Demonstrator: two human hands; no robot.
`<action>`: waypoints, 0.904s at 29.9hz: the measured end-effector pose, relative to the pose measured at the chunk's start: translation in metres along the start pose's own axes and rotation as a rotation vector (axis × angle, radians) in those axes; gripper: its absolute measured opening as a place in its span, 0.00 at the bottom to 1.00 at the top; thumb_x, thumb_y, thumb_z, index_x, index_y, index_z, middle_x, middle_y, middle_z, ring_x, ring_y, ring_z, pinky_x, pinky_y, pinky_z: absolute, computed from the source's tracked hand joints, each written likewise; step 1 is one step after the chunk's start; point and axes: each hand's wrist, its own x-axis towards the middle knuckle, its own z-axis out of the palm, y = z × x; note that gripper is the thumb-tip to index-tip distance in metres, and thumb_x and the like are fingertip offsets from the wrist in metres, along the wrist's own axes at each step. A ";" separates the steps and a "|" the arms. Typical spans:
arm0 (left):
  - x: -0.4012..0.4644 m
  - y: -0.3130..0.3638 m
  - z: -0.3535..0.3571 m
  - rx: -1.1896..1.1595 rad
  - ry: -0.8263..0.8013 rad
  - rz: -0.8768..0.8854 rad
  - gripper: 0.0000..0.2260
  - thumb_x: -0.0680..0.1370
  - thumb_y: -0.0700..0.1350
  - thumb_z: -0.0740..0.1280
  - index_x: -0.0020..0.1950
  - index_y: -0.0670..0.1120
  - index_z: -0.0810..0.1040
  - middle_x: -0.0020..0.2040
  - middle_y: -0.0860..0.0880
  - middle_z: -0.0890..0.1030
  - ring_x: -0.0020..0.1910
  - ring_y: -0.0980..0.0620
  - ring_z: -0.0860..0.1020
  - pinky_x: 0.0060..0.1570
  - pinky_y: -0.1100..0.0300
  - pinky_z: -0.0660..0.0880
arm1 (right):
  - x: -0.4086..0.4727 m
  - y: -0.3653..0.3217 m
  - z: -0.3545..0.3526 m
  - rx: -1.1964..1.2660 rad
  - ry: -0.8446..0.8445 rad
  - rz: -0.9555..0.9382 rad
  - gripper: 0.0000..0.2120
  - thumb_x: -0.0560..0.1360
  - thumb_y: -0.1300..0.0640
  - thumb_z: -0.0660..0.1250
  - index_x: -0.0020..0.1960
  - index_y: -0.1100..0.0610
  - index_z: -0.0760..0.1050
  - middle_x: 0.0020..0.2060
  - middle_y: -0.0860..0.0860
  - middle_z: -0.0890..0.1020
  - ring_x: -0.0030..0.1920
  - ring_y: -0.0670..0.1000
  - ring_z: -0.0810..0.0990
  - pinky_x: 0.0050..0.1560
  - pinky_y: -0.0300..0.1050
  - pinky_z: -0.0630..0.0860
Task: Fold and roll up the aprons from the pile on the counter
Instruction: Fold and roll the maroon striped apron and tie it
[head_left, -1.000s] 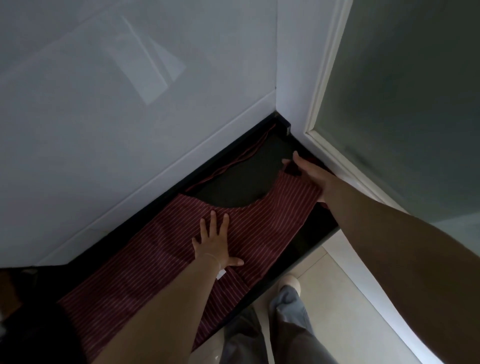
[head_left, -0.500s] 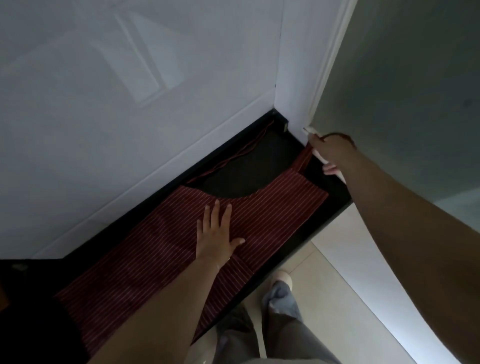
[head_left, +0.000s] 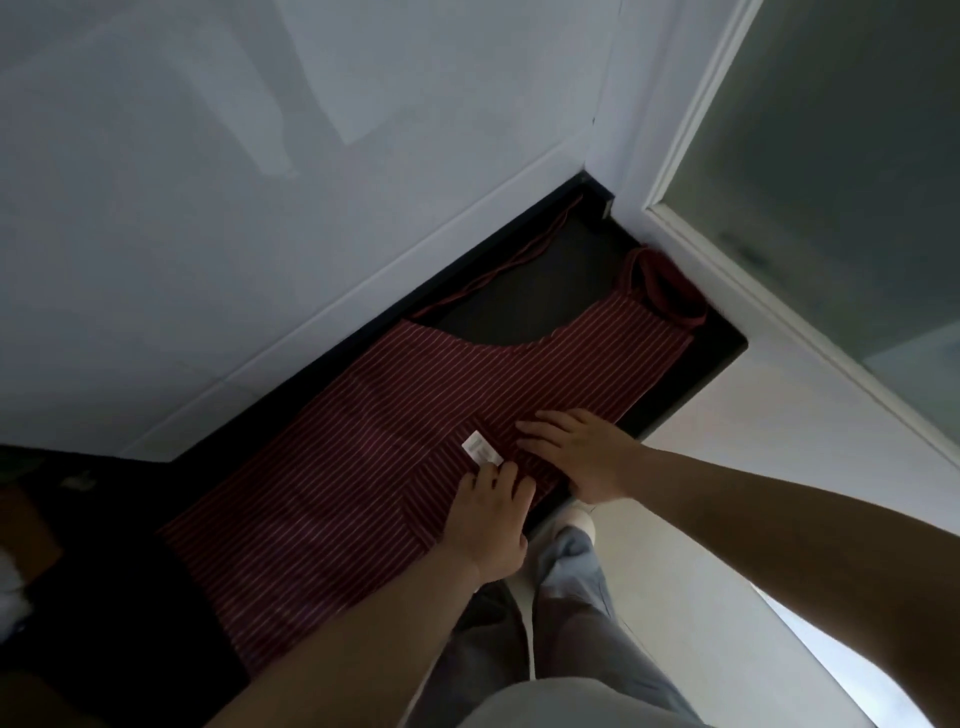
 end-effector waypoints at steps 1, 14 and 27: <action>-0.005 0.001 0.001 -0.006 -0.036 -0.018 0.29 0.60 0.50 0.73 0.59 0.47 0.71 0.55 0.45 0.74 0.51 0.43 0.75 0.50 0.46 0.75 | 0.001 -0.002 -0.001 -0.025 -0.004 0.010 0.37 0.73 0.51 0.65 0.77 0.48 0.51 0.78 0.48 0.53 0.76 0.53 0.52 0.73 0.53 0.53; -0.023 -0.094 -0.059 -0.952 -0.674 -0.612 0.04 0.71 0.43 0.63 0.39 0.48 0.77 0.45 0.47 0.81 0.49 0.46 0.80 0.51 0.55 0.77 | 0.042 -0.012 -0.093 0.080 -0.460 0.346 0.18 0.82 0.55 0.54 0.68 0.61 0.70 0.65 0.56 0.74 0.63 0.56 0.73 0.61 0.45 0.69; -0.049 -0.183 -0.038 -0.539 -0.149 -0.623 0.09 0.81 0.47 0.60 0.55 0.48 0.78 0.58 0.48 0.75 0.54 0.51 0.73 0.58 0.58 0.72 | 0.090 0.019 -0.094 0.259 -0.306 0.476 0.24 0.83 0.49 0.53 0.75 0.59 0.59 0.74 0.56 0.63 0.71 0.55 0.64 0.71 0.47 0.59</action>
